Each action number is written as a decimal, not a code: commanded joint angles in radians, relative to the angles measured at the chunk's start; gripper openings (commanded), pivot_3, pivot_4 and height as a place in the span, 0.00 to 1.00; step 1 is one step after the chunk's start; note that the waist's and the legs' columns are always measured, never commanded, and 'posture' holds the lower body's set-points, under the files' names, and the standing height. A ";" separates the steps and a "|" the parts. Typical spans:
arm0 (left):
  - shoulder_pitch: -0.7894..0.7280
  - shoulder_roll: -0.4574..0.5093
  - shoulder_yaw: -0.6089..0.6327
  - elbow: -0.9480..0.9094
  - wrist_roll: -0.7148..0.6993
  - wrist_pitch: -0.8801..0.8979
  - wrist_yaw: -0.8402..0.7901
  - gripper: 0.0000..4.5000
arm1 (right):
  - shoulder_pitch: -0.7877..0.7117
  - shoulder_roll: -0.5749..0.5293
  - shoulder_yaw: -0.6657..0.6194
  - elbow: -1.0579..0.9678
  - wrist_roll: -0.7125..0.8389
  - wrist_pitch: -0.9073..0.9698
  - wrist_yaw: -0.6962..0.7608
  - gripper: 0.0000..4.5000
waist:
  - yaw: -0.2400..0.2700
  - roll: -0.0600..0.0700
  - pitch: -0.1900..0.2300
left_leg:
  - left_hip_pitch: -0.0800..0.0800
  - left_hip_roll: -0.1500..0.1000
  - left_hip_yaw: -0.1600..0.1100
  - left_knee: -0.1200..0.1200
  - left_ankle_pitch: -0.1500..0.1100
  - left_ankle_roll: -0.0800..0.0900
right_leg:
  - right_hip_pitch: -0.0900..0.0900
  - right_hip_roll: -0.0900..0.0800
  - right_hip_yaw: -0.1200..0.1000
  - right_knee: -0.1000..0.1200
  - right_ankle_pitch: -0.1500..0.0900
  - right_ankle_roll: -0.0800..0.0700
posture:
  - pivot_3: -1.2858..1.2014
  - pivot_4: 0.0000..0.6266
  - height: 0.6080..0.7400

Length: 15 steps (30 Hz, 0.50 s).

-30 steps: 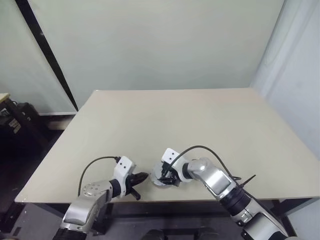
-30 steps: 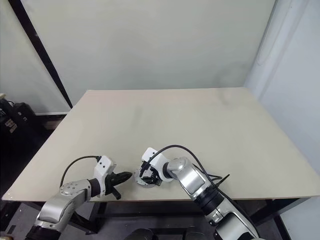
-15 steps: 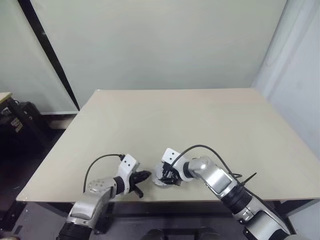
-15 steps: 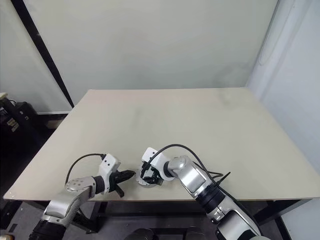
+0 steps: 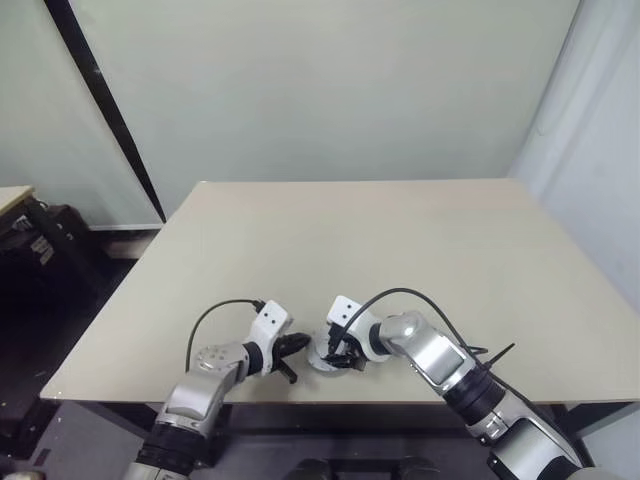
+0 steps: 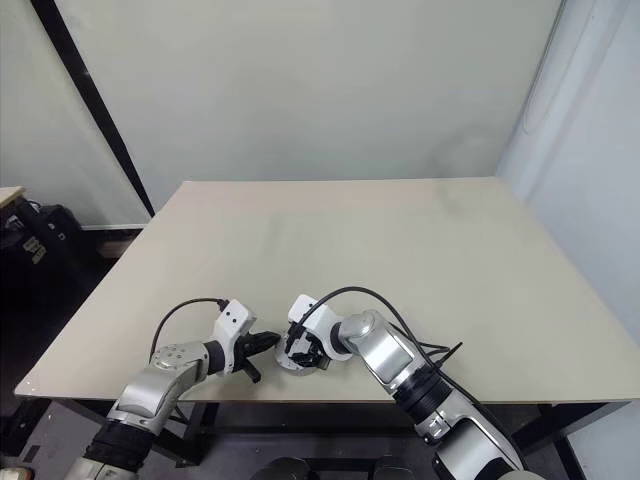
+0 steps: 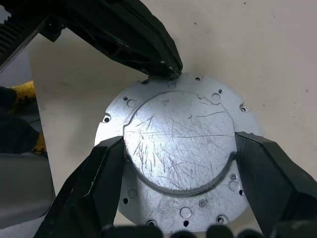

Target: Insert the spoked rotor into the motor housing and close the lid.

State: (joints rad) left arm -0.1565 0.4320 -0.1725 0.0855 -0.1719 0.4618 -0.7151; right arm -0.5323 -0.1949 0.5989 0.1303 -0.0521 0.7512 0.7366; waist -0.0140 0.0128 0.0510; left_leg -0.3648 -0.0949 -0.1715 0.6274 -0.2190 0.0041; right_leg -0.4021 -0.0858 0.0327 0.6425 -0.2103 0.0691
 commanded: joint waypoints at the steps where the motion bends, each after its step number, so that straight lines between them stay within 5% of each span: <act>1: 0.009 -0.004 -0.071 0.007 0.013 0.039 -0.050 0.00 | 0.000 -0.004 0.004 0.003 -0.012 0.010 -0.004 0.71 | 0.000 0.000 0.000 | 0.000 0.000 0.000 0.000 0.000 0.000 | 0.000 0.000 0.000 0.000 0.000 0.000 | 0.52 0.00 1.00; 11: 0.031 0.019 -0.105 -0.022 0.035 0.095 -0.080 0.00 | -0.003 0.016 -0.029 0.001 0.008 -0.012 -0.016 0.71 | 0.000 0.003 -0.004 | 0.000 0.000 -0.001 -0.001 0.000 0.000 | 0.001 0.000 0.000 0.000 0.000 0.000 | 0.52 0.00 1.00; 12: 0.032 0.018 -0.104 -0.024 0.036 0.096 -0.080 0.00 | -0.003 0.021 -0.037 0.000 0.013 -0.019 -0.018 0.87 | 0.000 0.003 -0.004 | 0.000 0.000 -0.001 -0.001 0.000 0.000 | 0.001 0.000 0.000 0.000 0.000 0.000 | 0.52 0.00 1.00; 15: 0.032 0.017 -0.103 -0.025 0.044 0.097 -0.079 0.00 | -0.002 0.040 -0.070 -0.025 0.053 -0.008 -0.003 1.00 | 0.000 0.003 -0.004 | 0.000 0.000 -0.001 -0.001 0.000 0.000 | 0.001 0.000 0.000 -0.001 0.000 0.000 | 0.52 0.00 1.00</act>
State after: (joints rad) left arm -0.1546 0.4620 -0.1887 0.0430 -0.1357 0.5208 -0.7595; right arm -0.5251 -0.1727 0.5675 0.1416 -0.0278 0.7488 0.7302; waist -0.0140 0.0160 0.0471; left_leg -0.3644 -0.0954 -0.1724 0.6269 -0.2192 0.0040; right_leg -0.4014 -0.0861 0.0328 0.6418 -0.2107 0.0690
